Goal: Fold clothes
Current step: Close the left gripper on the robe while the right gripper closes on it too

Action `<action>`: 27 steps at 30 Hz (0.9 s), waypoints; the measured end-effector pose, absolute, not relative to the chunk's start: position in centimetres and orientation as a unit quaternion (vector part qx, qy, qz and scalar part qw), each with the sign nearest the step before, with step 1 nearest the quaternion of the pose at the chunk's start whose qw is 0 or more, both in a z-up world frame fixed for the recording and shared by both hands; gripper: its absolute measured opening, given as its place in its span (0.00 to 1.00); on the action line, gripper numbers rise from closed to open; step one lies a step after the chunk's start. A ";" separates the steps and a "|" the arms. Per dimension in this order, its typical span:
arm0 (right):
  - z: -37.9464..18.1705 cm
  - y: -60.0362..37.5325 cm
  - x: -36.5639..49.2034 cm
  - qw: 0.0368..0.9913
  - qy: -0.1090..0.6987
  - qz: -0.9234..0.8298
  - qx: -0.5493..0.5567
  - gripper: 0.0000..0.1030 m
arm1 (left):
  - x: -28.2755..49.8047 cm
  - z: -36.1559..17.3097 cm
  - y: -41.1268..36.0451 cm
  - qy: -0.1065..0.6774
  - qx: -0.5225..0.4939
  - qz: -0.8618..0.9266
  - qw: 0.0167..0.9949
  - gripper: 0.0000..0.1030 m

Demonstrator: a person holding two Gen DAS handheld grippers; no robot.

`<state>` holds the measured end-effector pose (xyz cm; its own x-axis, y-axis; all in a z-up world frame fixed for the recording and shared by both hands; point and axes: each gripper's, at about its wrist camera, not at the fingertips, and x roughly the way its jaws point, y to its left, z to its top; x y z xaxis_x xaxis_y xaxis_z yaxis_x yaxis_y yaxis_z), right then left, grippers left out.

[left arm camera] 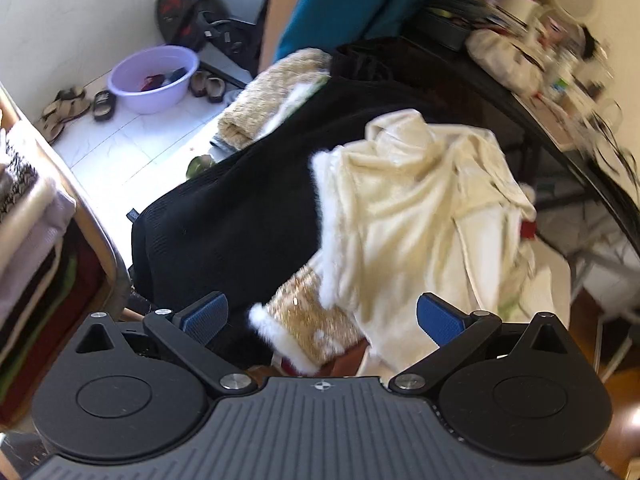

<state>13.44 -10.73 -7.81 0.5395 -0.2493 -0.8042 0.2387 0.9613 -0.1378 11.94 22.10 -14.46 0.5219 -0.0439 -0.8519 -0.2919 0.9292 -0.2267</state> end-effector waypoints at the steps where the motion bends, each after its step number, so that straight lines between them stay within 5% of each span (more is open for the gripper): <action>1: -8.5 -10.8 14.4 0.876 0.464 -0.135 -0.007 0.99 | 13.2 -14.6 21.9 0.485 -0.164 0.073 0.856 1.00; 17: -21.4 -11.8 26.9 0.894 0.445 0.011 0.053 0.99 | 33.6 -19.2 16.9 0.543 -0.046 0.026 0.838 1.00; 22: -25.5 -8.3 27.8 0.857 0.515 -0.004 0.023 0.80 | 37.2 -21.7 15.7 0.558 0.028 -0.064 0.827 1.00; 27: -27.5 -6.3 27.0 0.835 0.542 -0.076 0.057 0.89 | 39.4 -24.0 15.1 0.544 0.132 -0.171 0.811 1.00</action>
<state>27.04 -6.32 -27.49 0.4013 -0.0643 -0.9137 0.1880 0.9821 0.0135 39.39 15.15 -24.03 0.3491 -0.1347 -0.9274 0.4213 0.9065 0.0269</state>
